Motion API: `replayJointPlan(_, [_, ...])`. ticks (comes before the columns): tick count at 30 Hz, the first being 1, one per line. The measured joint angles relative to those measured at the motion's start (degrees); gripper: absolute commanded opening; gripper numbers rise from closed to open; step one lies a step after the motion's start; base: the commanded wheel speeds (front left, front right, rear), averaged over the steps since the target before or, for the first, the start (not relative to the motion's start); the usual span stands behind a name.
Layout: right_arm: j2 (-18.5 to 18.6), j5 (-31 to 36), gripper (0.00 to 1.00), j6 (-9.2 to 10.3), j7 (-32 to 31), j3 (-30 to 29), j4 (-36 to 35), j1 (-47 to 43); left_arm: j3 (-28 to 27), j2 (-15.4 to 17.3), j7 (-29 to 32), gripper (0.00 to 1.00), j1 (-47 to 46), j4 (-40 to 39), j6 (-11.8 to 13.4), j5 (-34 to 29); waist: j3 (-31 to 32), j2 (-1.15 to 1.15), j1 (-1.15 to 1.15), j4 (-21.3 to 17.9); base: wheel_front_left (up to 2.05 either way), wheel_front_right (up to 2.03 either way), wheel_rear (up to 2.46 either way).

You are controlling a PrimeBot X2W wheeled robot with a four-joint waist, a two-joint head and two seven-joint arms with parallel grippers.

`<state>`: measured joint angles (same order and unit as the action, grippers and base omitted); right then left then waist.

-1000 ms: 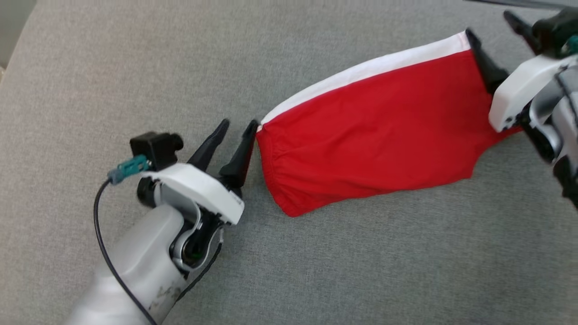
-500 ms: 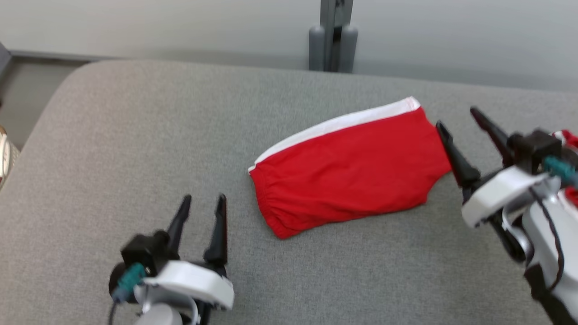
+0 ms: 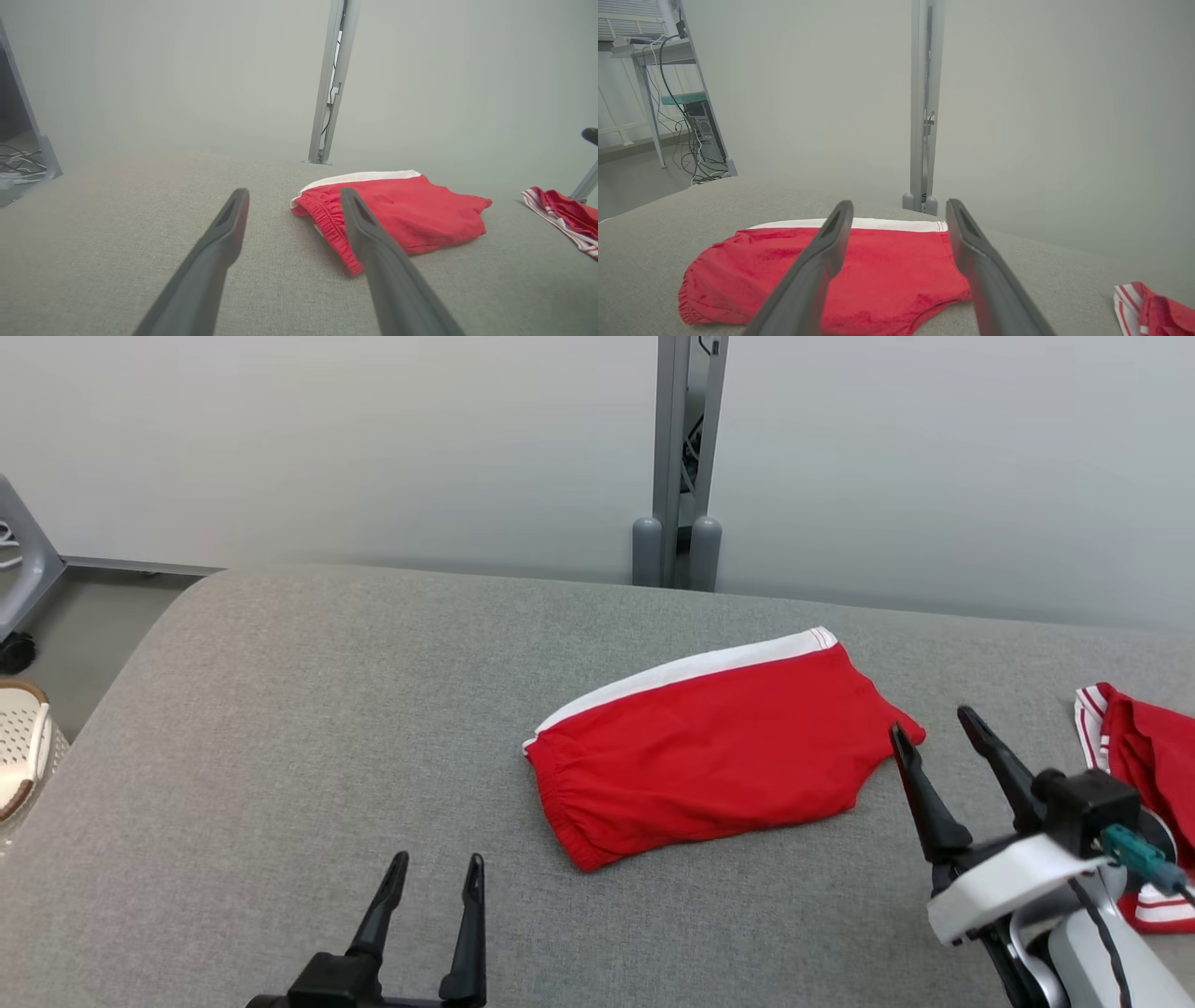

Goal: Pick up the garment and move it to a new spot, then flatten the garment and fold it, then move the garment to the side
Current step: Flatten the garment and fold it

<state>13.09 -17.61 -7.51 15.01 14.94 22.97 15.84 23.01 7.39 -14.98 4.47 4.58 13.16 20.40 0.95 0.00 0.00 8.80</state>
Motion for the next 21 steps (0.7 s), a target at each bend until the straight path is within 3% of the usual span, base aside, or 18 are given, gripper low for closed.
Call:
replayJointPlan(13, [-4.2,-0.2,1.0,0.0,0.0,-5.4,-0.6,-5.6,-3.5,-3.0,0.0,1.0,1.6,0.4,-2.6,-5.2,0.7,0.0,0.0,1.9,0.0,0.0,0.0])
replayJointPlan(17, [-4.8,-2.7,1.0,0.0,0.0,-7.0,2.6,-5.0,-3.7,-3.4,0.0,1.0,1.6,0.8,-3.6,-6.0,0.0,0.0,0.0,2.2,0.0,0.0,0.0])
replayJointPlan(21, [-4.5,-6.4,1.0,0.01,0.1,-8.8,10.1,-1.3,-3.4,-3.8,0.0,1.0,1.7,1.0,-4.6,-6.8,-1.2,0.0,0.0,2.8,0.0,0.0,0.0])
